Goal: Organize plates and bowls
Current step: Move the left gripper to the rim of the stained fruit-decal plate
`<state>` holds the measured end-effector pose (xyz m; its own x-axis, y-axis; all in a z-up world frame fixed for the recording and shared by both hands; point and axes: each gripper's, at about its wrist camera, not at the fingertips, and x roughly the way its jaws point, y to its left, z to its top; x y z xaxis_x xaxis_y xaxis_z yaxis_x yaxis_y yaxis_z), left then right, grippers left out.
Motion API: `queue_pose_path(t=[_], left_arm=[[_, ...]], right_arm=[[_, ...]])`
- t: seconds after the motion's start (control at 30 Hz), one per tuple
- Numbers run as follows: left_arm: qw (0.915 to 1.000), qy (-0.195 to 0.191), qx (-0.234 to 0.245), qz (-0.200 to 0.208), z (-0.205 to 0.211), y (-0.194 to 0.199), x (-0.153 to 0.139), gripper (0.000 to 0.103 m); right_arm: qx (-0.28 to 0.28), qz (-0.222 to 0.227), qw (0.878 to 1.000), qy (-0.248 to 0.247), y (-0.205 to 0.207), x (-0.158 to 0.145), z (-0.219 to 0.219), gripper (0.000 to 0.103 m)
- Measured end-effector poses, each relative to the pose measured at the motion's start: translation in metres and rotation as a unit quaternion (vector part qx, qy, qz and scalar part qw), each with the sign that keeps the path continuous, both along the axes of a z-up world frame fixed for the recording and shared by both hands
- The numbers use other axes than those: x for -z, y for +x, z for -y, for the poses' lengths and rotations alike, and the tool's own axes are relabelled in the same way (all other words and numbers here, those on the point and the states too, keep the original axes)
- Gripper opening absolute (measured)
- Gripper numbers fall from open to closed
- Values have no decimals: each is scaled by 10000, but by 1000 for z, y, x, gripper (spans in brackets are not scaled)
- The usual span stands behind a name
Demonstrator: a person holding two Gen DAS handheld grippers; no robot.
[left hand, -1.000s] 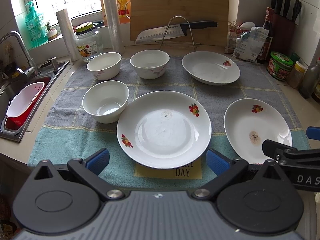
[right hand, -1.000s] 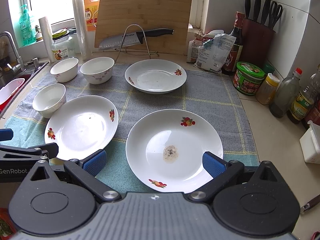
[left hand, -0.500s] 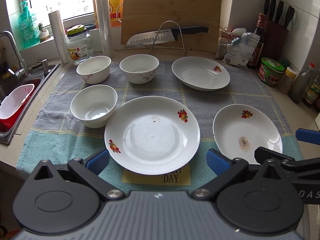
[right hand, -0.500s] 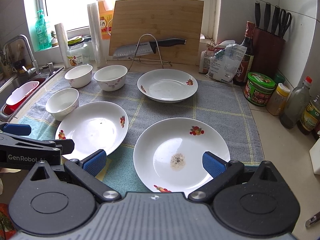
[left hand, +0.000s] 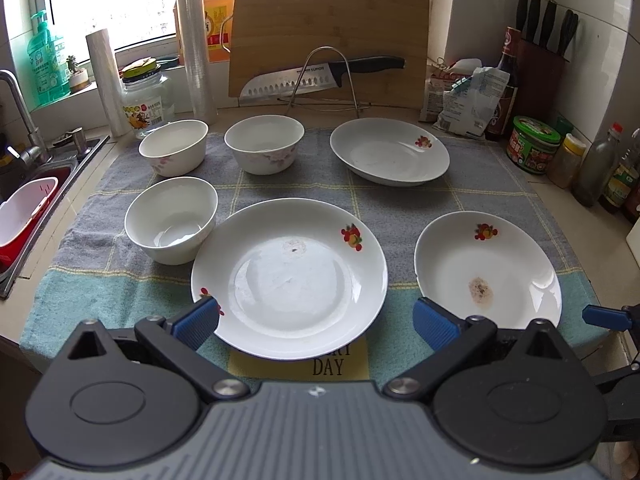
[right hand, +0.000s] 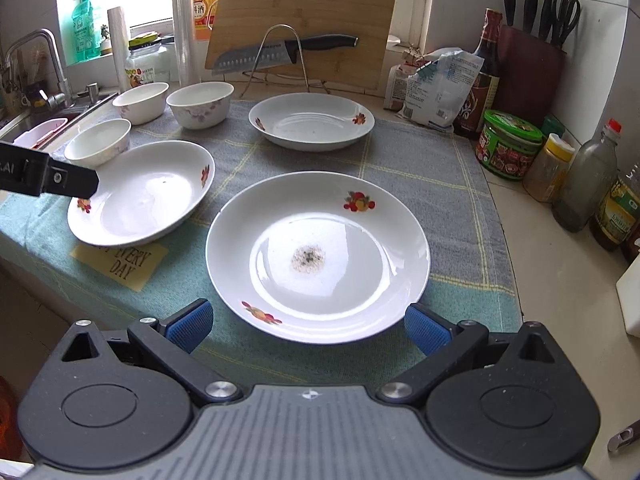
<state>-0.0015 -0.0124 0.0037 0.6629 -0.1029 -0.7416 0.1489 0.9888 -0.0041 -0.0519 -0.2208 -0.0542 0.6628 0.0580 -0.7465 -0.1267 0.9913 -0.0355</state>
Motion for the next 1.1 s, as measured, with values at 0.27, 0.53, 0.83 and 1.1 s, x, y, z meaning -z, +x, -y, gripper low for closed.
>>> queue_pose_path(t=[0.27, 0.53, 0.83, 1.1], left_arm=[[9999, 99, -23, 127, 6, -1, -1, 102], [9999, 138, -92, 19, 8, 2, 4, 102], [9999, 124, -41, 80, 14, 4, 5, 102], [9996, 43, 198, 170, 30, 10, 0, 102]], right_arm=[[-14, -270, 9996, -25, 8, 27, 8, 103], [-85, -227, 9997, -64, 19, 39, 13, 103], [-296, -243, 9993, -54, 31, 50, 16, 103], [-688, -270, 9973, 16, 38, 51, 20, 103]])
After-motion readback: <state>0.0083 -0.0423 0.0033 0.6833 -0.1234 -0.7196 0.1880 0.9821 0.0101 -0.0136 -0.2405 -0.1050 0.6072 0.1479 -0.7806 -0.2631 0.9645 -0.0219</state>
